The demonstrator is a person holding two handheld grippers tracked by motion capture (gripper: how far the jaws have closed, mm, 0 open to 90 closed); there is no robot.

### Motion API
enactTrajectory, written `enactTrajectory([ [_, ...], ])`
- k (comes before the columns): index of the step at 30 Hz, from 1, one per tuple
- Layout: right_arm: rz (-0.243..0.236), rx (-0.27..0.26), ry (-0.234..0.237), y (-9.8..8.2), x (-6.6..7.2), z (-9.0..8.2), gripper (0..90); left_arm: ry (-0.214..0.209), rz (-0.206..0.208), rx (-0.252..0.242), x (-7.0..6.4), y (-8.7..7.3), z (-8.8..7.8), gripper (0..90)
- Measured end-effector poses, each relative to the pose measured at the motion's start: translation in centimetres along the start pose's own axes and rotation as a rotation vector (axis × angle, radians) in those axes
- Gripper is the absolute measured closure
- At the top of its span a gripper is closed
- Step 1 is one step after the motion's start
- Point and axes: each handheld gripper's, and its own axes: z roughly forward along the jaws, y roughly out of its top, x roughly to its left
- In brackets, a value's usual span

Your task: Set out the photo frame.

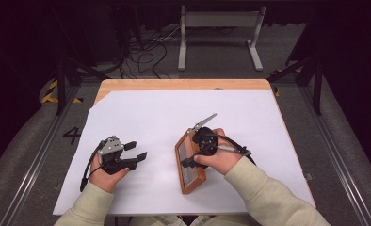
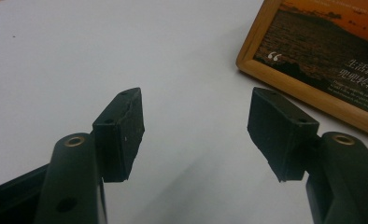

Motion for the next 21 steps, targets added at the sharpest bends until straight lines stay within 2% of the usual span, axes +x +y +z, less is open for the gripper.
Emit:
enactTrajectory([
  [7,0.024,0.029,0.014,0.11,-0.11,0.25,24.3,-0.004,-0.001,0.002,-0.01,-0.02,0.04,36.2],
  [10,0.03,0.047,0.022,0.05,-0.21,0.2,32.3,-0.002,0.0,0.003,-0.01,-0.02,0.06,36.2],
  [12,0.07,0.073,0.051,-0.02,-0.44,0.33,34.5,-0.002,0.0,0.002,-0.01,-0.02,0.06,36.2],
  [13,0.071,0.083,0.063,-0.02,-0.43,0.4,34.7,-0.003,0.0,0.003,-0.01,-0.02,0.07,36.2],
  [21,0.111,0.087,0.055,-0.09,-0.3,0.3,38.5,-0.003,0.001,0.001,0.0,-0.02,0.06,36.1],
])
